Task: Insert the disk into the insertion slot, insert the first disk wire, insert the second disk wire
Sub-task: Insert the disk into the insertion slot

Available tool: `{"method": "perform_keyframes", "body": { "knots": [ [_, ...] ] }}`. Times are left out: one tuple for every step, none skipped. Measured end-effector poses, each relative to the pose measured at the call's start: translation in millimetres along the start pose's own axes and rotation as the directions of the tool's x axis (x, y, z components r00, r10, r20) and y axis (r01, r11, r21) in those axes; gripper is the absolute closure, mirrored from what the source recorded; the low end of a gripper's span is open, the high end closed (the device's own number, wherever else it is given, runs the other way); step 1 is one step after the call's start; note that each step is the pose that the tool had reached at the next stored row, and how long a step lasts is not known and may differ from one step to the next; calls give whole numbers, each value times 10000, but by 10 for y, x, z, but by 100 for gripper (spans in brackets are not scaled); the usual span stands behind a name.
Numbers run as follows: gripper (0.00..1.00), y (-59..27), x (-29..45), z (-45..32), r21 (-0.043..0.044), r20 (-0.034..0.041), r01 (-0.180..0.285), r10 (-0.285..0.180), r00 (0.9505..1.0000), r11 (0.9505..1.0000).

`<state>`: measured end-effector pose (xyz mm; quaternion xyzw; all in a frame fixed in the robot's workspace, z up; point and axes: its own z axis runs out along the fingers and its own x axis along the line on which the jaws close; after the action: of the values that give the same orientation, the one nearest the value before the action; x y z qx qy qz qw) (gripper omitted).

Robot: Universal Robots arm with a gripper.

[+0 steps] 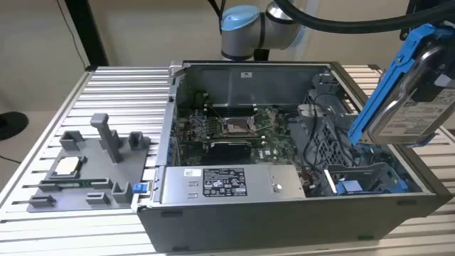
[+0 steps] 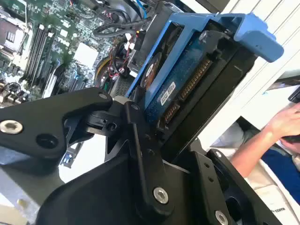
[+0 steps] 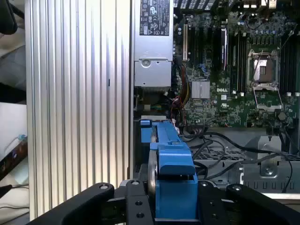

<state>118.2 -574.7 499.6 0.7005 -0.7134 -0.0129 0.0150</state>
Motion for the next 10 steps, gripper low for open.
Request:
{"method": "perform_keyframes", "body": {
  "knots": [
    [100,0,0,0,0,-1,0,0,10000,10000],
    [100,0,0,0,0,0,0,0,10000,10000],
    [100,0,0,0,0,0,0,0,10000,10000],
    [100,0,0,0,0,0,0,0,10000,10000],
    [100,0,0,0,0,0,0,0,10000,10000],
    [100,0,0,0,0,0,0,0,10000,10000],
    [100,0,0,0,0,-1,0,0,10000,10000],
    [100,0,0,0,0,0,0,0,10000,10000],
    [100,0,0,0,0,-1,0,0,10000,10000],
    [100,0,0,0,0,0,0,0,10000,10000]
  ]
}}
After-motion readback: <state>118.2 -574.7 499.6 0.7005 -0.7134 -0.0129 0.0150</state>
